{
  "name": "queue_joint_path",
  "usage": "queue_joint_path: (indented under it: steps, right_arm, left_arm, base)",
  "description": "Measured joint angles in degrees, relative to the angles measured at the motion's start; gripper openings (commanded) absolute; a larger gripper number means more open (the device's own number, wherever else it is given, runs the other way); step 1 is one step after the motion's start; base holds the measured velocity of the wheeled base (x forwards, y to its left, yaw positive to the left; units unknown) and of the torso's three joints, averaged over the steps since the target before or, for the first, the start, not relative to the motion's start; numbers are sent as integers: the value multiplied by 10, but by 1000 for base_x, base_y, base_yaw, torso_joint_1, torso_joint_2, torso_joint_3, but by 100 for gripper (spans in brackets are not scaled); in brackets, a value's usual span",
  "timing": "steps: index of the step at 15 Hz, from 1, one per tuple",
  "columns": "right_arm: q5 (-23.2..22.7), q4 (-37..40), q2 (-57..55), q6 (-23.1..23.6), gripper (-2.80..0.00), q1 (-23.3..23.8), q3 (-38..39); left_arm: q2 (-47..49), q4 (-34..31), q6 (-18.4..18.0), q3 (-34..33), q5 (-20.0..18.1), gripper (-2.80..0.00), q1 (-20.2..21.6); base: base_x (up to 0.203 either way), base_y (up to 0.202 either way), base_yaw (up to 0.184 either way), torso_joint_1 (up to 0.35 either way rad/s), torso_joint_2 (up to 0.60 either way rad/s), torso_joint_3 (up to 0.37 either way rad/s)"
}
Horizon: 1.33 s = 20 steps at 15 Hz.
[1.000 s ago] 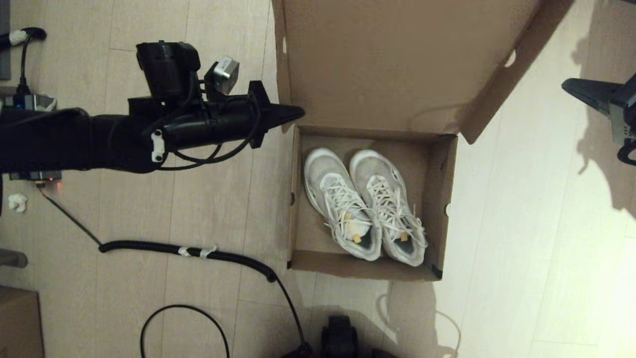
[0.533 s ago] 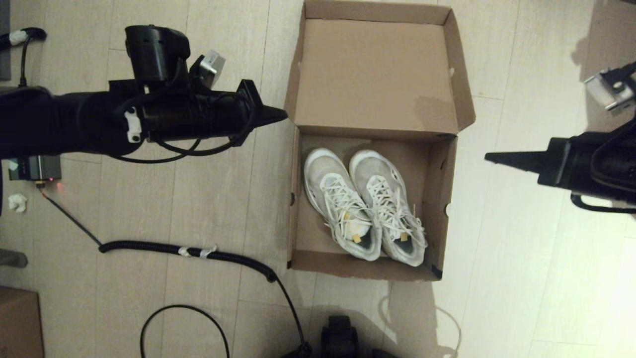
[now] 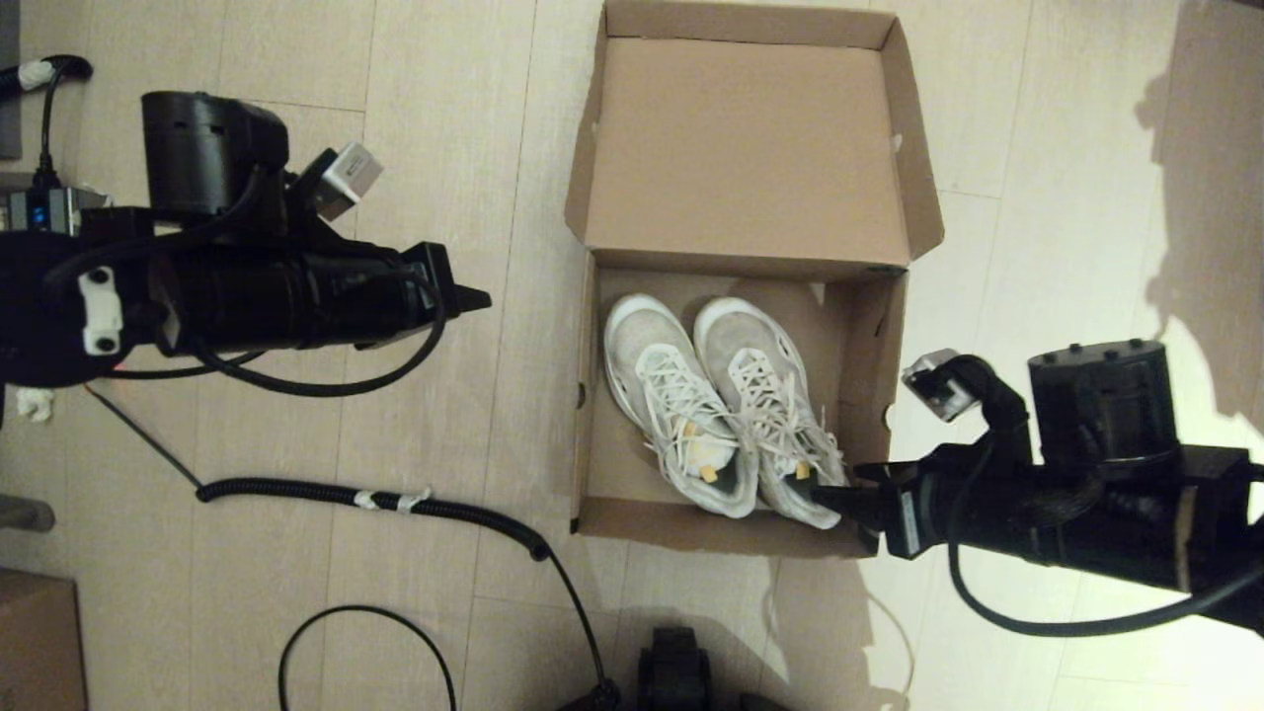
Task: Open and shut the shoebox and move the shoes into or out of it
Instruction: Put the shoes out of the shoe box
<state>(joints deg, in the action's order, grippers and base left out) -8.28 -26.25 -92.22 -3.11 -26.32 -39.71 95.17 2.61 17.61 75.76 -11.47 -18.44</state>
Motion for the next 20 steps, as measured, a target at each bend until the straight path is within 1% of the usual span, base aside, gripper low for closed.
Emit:
queue_joint_path:
  steps: [3,4,5,7,9,14,15,17,20]
  right_arm:
    - [51,-147,-99,33,0,-28,14]
    - [72,-181,-129,46,0,-40,5]
    - [92,-199,-154,56,0,-48,-10]
    - [140,-219,-197,71,0,-56,-54]
    - [174,-229,-229,87,0,-60,-86]
    - [207,-239,-291,91,0,-63,-125]
    - [213,-241,-301,91,-280,-63,-133]
    - [231,-244,-319,98,-280,-64,-149]
    - [234,-244,-330,101,-280,-63,-159]
  left_arm:
    - [-12,25,-11,-18,5,-280,6]
    - [-13,26,-14,-19,5,-280,6]
    - [-14,26,-15,-21,5,-280,7]
    - [-16,27,-14,-23,5,-280,6]
    - [-22,27,-13,-23,6,-280,7]
    - [-32,39,-12,-38,6,-280,18]
    - [-33,48,-12,-43,5,-280,20]
    - [-34,59,-12,-52,6,-280,26]
    - [-36,63,-12,-56,5,-280,31]
  base:
    - [0,0,0,0,0,0]
    - [0,0,0,0,0,0]
    - [0,0,0,0,0,0]
    - [0,0,0,0,0,0]
    - [0,0,0,0,0,0]
    - [0,0,0,0,0,0]
    - [0,0,0,0,0,0]
    - [0,0,0,0,0,0]
    - [0,0,0,0,0,0]
